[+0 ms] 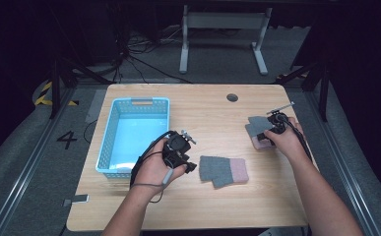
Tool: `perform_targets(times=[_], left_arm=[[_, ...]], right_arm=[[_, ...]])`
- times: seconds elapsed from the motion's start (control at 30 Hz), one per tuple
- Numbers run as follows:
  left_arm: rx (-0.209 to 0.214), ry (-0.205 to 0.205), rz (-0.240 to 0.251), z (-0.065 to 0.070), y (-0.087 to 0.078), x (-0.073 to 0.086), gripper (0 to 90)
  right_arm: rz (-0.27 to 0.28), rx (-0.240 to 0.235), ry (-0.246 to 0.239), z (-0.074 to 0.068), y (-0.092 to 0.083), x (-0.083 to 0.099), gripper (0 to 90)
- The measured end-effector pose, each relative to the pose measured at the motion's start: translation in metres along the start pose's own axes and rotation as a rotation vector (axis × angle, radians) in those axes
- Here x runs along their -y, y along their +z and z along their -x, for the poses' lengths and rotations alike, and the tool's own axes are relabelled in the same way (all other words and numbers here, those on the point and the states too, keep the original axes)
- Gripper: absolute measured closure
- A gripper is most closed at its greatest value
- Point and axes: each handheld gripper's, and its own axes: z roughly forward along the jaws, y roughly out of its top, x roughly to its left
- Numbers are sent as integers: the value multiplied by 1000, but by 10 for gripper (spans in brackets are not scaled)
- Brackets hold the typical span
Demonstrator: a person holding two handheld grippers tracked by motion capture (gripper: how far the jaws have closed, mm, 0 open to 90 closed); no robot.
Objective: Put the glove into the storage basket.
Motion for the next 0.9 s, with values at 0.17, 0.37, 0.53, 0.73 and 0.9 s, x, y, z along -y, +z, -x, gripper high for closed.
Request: perform_targets(times=[0.17, 0.37, 0.53, 0.73, 0.9], left_arm=[[-2, -4, -1, 0, 0, 0, 588], [-1, 1, -5, 1, 1, 0, 587], [0, 3, -7, 1, 1, 0, 587], [-1, 0, -5, 0, 1, 0, 586], [1, -1, -2, 0, 1, 0, 585]], right_arm=[[-15, 2, 11, 0, 2, -3, 516], [-32, 10, 12, -1, 3, -5, 549], [-47, 4, 18, -1, 4, -7, 609], [-27, -15, 13, -1, 3, -6, 770], [-17, -24, 1, 0, 2, -4, 808]])
